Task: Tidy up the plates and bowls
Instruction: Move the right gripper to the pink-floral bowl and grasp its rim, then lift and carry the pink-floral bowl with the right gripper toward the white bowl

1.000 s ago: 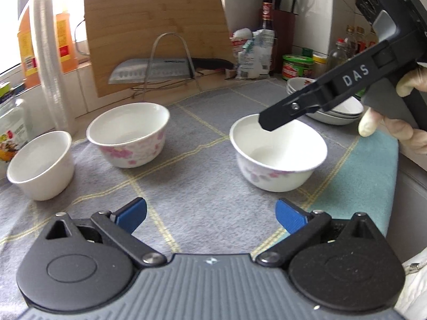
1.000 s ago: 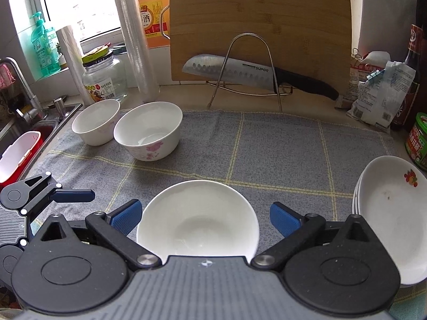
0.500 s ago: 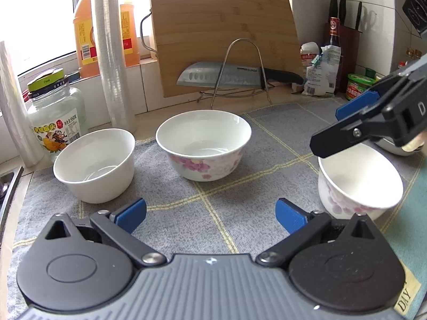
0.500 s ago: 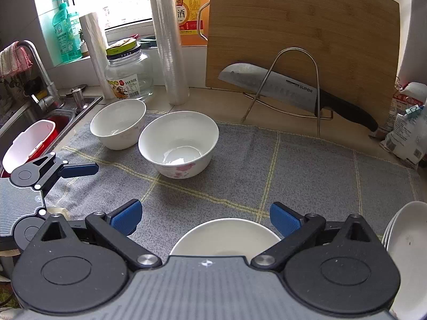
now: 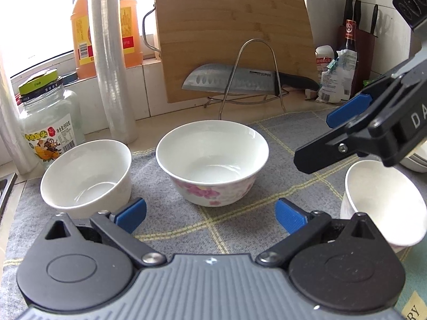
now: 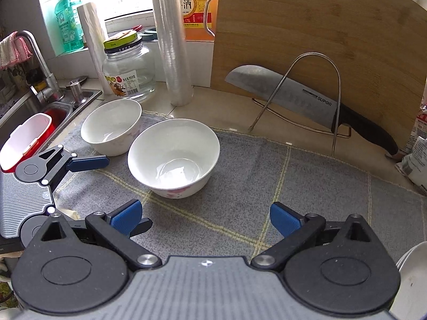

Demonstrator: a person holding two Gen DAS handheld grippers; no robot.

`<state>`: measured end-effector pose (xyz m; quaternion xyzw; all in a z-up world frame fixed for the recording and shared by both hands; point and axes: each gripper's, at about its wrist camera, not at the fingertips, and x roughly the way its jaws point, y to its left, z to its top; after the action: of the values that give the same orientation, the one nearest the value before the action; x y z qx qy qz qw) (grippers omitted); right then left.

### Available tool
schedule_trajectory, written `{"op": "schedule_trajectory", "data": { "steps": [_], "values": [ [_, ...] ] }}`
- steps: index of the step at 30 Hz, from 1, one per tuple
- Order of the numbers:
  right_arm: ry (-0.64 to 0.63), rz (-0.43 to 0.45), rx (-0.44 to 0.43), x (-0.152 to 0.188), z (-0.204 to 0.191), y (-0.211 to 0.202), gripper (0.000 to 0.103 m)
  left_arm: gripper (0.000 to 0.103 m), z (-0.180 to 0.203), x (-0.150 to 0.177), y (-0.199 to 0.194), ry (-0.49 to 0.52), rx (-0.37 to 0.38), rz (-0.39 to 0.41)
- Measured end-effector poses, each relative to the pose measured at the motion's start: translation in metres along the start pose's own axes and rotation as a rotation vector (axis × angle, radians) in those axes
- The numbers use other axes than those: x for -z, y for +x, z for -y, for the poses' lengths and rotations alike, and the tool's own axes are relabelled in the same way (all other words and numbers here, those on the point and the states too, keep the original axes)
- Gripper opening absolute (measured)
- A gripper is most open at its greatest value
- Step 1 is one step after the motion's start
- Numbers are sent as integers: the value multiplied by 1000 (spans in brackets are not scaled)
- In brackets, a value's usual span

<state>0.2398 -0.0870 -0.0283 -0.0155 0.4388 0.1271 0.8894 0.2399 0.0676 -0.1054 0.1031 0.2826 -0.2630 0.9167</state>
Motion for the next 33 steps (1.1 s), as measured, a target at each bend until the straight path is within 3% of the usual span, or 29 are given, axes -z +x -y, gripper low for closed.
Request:
{"op": "schedule_trajectory", "data": {
  "steps": [16,27,33],
  "values": [
    [-96,-31,-59,-40,-2,36,103,102,-4,-10,21,11,-3,11],
    [-132,-50,-126,-51,-5,55,103,90,-4,-13,28,12,14,21],
    [-143,-58,-165,-57,-8,65,95,88,-5,-14,29,5,20,23]
  ]
}}
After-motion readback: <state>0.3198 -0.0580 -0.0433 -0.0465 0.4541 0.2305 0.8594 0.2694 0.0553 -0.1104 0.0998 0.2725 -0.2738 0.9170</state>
